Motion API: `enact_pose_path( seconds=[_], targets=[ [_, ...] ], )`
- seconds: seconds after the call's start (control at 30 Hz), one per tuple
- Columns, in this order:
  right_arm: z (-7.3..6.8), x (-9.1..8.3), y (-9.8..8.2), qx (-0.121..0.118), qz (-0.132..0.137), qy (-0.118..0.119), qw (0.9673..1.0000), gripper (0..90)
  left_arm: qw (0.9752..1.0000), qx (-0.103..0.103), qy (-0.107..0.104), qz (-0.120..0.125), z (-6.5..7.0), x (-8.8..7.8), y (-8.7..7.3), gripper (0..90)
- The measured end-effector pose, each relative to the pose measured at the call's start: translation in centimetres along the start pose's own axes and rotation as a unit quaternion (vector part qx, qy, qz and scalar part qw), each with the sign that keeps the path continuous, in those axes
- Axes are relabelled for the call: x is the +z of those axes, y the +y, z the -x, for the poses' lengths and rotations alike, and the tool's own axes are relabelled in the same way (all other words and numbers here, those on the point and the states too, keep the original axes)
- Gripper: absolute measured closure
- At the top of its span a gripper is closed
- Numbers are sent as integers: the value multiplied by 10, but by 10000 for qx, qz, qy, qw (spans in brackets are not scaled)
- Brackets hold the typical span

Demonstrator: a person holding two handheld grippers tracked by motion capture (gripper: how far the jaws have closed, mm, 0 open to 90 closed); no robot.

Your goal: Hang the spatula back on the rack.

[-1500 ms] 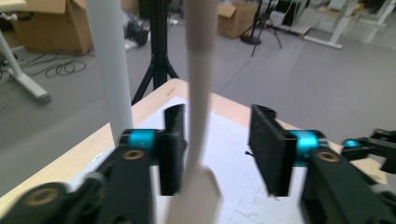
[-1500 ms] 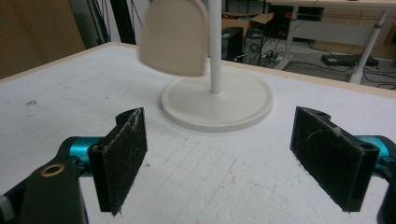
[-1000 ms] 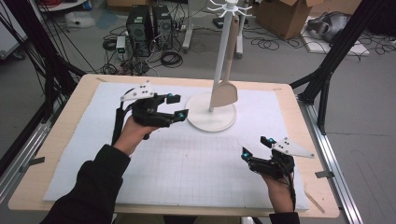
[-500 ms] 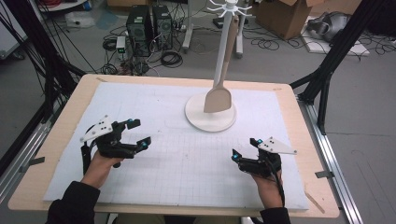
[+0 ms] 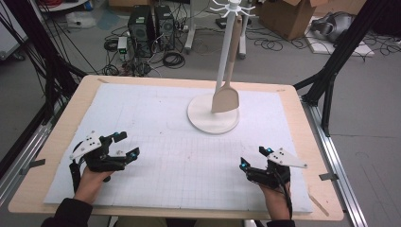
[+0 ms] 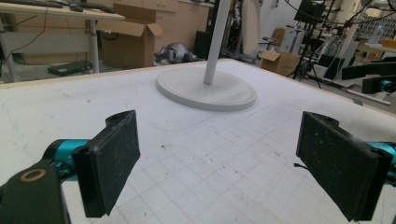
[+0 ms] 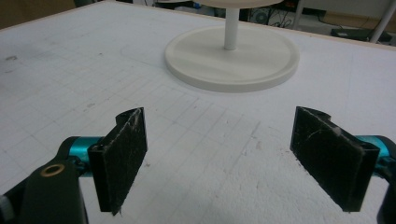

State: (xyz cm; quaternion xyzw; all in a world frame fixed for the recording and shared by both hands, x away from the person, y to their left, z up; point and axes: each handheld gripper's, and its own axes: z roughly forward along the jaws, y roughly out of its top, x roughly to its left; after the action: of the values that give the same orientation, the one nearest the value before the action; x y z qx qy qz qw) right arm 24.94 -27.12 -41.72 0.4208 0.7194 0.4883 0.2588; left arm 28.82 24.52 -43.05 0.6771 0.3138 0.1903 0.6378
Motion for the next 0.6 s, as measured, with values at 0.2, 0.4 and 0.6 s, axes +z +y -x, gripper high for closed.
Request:
enact_pose_path(
  seconds=[0.2,0.4,0.6],
  targets=[
    [-1,-2,-3,-2,32,-36,10000,179,10000,-13,-6,-73,2,-1,-6,139],
    [-3,-2,-6,23,3,-28,10000,180,9999,36,-20,-127,5,0,-7,140],
    [-3,0,-5,38,12,-40,10000,179,9999,12,-32,-140,5,2,-8,143]
  ],
)
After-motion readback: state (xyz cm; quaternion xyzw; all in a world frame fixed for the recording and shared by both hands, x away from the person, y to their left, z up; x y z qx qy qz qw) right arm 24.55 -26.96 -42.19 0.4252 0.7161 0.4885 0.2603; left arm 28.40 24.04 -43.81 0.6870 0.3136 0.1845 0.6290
